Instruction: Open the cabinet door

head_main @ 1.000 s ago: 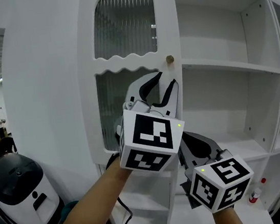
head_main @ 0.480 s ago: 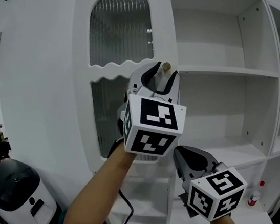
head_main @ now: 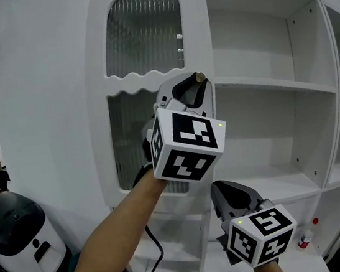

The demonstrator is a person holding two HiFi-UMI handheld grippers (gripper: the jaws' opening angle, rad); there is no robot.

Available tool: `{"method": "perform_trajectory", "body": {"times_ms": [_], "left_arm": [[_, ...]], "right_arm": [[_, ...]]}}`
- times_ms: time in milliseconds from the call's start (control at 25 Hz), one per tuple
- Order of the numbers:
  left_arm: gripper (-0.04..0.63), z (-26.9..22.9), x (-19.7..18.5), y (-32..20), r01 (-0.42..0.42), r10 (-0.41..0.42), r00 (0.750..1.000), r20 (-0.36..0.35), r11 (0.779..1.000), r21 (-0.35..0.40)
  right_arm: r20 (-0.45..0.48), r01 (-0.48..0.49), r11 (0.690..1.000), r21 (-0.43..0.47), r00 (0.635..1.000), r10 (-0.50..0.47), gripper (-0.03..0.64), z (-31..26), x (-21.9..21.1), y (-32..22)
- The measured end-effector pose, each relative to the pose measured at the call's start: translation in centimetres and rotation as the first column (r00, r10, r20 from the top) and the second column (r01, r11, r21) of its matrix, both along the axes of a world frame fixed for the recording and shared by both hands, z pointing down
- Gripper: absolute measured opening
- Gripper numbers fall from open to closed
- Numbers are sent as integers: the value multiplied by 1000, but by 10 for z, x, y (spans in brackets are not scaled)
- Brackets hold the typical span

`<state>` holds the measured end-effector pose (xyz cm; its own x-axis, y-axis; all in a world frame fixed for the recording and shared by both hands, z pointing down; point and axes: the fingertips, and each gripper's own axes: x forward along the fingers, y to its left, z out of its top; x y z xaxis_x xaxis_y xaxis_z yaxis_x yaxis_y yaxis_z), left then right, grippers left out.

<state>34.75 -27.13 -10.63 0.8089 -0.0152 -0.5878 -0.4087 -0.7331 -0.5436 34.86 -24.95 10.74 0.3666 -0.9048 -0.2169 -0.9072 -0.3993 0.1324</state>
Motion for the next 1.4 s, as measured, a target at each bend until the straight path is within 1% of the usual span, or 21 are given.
{"method": "perform_trajectory", "body": {"times_ms": [240, 440, 760, 800, 840, 880, 920, 1040, 1160, 1320, 1400], "left_arm": [[78, 0, -6, 2, -15, 14, 1000, -19, 1000, -14], [78, 0, -14, 6, -21, 21, 1000, -18, 1000, -22], [78, 1, -24, 10, -25, 24, 999, -29, 999, -28], [78, 1, -25, 10, -24, 23, 999, -30, 999, -31], [78, 1, -25, 10, -24, 23, 999, -30, 999, -35], [78, 1, -25, 11, -25, 24, 999, -29, 999, -39], [78, 1, -25, 11, -27, 26, 999, -28, 999, -40], [78, 0, -28, 14, -36, 35, 999, -28, 999, -33], [78, 1, -28, 12, -41, 40, 999, -26, 998, -42], [78, 1, -27, 12, -44, 43, 999, -31, 998, -50], [78, 2, -27, 11, -45, 44, 999, -29, 998, -52]], "right_arm": [[-18, -13, 1000, -28, 1000, 12, 21, 5, -3, 0], [28, 37, 999, -21, 999, -36, 23, 14, -6, 3], [75, 80, 995, -53, 994, -76, 26, 38, -5, 5], [82, 92, 994, -61, 993, -87, 33, 41, -6, 4], [90, 105, 992, -73, 991, -99, 60, 46, -6, 2], [99, 118, 989, -87, 989, -109, 102, 51, -6, 1], [109, 127, 987, -100, 987, -116, 118, 55, -4, -1], [150, 154, 982, -112, 979, -137, 118, 65, 3, -8], [202, 210, 974, -88, 961, -189, 121, 68, 4, -12], [226, 283, 956, -77, 939, -260, 121, 69, 2, -16], [224, 301, 951, -75, 934, -278, 120, 69, 1, -18]]}}
